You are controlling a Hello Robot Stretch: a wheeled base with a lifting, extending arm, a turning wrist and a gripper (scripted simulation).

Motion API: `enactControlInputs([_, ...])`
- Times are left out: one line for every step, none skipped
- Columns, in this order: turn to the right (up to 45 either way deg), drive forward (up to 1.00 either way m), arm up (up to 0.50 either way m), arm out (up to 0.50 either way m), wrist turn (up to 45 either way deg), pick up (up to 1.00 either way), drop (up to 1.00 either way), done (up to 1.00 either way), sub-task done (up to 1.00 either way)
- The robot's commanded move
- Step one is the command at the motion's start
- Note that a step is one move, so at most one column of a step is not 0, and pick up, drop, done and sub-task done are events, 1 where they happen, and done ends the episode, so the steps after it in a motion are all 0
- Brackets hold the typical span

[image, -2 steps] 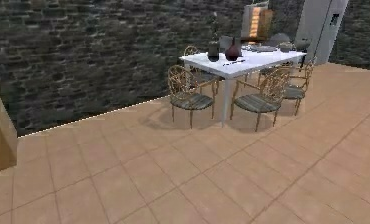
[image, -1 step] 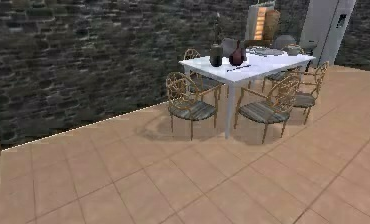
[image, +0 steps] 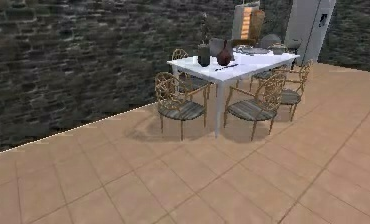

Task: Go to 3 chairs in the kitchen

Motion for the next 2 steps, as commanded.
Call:
enactControlInputs([0.0, 1.00, 0.00, 0.00, 0.0, 0.00, 0.00, 0.00, 0.00])
enactControlInputs([9.0, 0.00, 0.00, 0.00, 0.0, 0.00, 0.00, 0.00, 0.00])
